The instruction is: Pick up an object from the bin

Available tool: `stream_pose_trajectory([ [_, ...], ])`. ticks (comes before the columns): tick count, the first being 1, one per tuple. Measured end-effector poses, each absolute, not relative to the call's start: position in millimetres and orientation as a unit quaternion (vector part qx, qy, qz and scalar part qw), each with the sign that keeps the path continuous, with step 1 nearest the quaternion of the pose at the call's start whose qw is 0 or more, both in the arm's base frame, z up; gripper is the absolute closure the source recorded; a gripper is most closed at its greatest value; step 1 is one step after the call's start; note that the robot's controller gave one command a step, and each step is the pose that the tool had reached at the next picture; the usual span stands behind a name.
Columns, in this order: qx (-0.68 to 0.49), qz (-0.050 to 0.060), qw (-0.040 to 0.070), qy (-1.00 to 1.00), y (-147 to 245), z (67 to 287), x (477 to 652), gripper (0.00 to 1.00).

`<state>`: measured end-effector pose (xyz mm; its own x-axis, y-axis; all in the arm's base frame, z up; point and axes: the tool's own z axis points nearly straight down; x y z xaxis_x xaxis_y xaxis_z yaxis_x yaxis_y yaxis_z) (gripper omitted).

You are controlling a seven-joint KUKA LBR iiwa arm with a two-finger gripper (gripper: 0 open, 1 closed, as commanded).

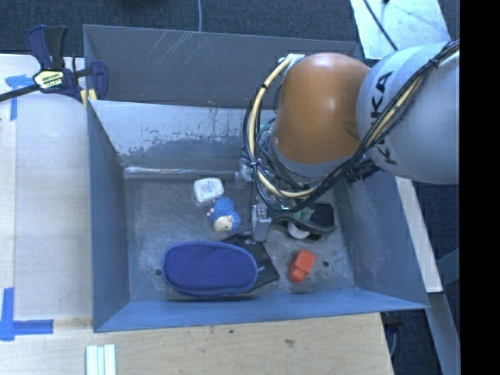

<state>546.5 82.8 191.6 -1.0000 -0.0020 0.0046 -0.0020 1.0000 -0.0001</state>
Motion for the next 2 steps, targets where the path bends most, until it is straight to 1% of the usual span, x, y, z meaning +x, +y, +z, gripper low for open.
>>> stream_pose_trajectory([
  [1, 0.015, 0.000, 0.001, -1.000, 85.2, 78.9, 582.7, 0.00],
  [2, 0.203, 0.000, -0.004, -0.979, 88.3, 71.5, 603.0, 0.00],
])
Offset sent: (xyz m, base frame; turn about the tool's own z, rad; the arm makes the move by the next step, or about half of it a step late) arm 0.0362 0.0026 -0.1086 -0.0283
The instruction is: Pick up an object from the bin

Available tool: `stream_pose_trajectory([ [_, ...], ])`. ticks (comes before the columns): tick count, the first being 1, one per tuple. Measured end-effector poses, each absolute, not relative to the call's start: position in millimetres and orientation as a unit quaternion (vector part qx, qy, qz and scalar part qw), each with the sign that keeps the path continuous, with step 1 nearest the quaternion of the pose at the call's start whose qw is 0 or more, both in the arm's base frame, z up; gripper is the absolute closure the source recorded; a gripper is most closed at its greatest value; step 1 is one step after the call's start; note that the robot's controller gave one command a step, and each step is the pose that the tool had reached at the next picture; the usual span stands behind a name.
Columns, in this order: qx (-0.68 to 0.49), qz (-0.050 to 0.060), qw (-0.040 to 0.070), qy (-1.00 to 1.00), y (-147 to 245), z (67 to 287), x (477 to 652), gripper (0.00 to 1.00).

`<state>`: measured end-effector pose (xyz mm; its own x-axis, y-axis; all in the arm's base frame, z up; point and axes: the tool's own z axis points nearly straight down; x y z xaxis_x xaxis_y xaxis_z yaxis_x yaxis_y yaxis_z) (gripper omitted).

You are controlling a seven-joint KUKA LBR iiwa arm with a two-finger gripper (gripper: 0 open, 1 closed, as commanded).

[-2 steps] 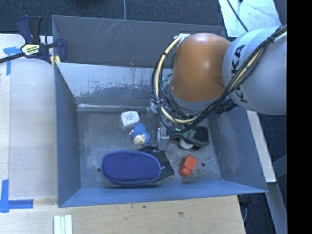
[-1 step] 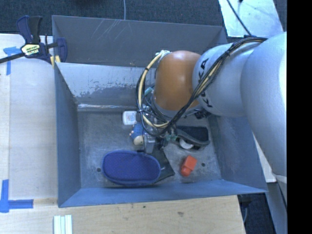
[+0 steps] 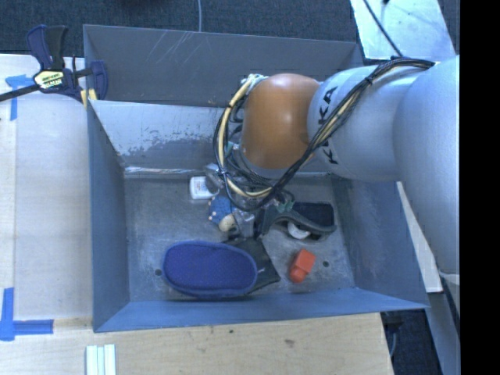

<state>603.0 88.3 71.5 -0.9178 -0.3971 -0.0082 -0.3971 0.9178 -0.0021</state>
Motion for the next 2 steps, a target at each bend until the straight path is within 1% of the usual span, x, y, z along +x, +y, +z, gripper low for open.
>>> stream_pose_trajectory([
  [1, -0.201, 0.000, 0.008, 0.979, 88.4, 75.6, 605.7, 1.00],
  [2, -0.208, -0.001, 0.006, 0.978, 76.1, 200.7, 588.4, 1.00],
])
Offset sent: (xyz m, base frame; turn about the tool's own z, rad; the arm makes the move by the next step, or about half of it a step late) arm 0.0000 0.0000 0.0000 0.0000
